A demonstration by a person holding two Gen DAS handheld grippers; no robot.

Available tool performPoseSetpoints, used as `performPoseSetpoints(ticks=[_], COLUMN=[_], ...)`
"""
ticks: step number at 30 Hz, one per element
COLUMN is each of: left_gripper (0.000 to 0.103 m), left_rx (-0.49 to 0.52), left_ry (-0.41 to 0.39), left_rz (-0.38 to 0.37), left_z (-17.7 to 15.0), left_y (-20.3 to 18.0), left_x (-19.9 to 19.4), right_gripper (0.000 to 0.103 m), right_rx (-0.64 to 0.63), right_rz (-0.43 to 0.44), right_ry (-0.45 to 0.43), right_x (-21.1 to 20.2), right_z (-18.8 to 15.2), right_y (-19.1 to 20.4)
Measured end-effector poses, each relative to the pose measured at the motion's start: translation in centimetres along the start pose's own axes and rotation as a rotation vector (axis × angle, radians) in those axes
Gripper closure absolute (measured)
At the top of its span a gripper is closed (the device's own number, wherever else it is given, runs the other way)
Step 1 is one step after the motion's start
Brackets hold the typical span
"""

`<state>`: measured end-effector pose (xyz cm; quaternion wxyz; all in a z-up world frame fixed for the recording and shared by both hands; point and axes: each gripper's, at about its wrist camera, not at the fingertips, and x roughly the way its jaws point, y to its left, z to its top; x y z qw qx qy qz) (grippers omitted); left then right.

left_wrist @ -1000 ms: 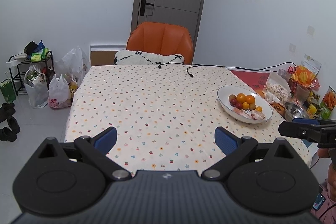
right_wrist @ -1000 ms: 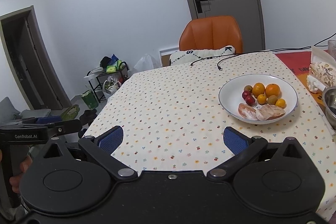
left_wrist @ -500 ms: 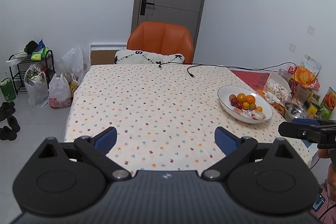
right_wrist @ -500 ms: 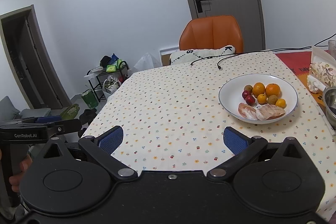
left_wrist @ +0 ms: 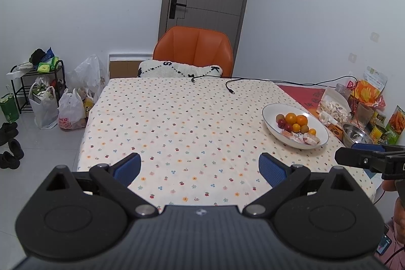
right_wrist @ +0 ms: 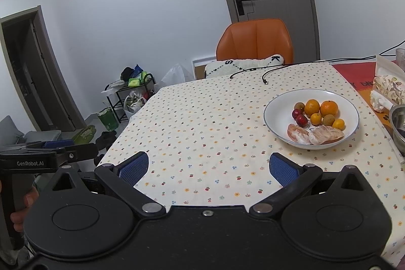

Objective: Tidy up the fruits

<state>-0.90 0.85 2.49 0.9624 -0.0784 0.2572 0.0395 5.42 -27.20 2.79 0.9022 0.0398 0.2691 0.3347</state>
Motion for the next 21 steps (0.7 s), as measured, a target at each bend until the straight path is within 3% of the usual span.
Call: performPoseSetpoints(ticks=[21], left_gripper=[0.004], left_rx=[0.024], left_ry=[0.017], left_rz=[-0.027], left_z=[0.2], left_y=[-1.8], left_x=[2.2], right_gripper=[0.000], right_rx=[0.037], right_rz=[-0.017], right_ry=[-0.003], right_x=[0.9], right_z=[-0.7], right_y=[-1.9])
